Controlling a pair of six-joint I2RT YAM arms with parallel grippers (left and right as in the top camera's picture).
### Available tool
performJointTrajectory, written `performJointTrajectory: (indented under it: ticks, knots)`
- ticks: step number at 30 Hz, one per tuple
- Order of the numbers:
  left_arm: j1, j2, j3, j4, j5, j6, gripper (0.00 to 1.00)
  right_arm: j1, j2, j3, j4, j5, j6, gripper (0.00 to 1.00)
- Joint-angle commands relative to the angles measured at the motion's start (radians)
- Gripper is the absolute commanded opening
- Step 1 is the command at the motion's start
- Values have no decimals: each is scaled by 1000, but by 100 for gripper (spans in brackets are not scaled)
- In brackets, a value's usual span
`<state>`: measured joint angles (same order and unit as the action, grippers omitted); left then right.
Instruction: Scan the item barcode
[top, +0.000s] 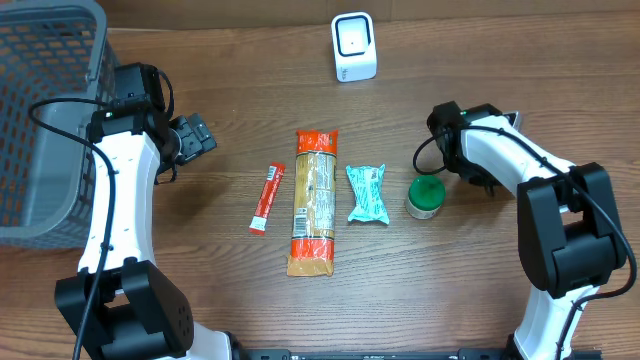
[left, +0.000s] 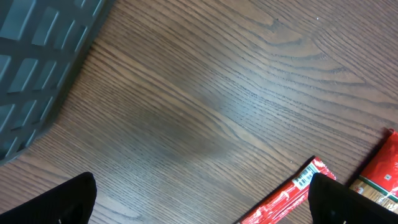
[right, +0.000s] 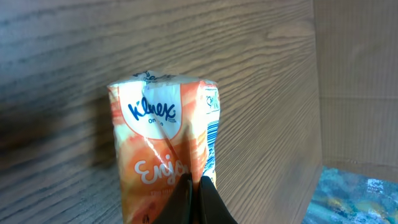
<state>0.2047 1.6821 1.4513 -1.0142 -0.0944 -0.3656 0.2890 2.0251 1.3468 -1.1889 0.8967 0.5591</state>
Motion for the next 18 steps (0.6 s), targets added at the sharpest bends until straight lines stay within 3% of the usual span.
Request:
performJointTrajectory:
  ticks: [1,18]
  knots:
    - [-2,-15,15,0,2,11,100,4,3,-20,11,19,21,4]
    - [-2,-15,15,0,2,11,100,95,3,-45,71,-54,21,4]
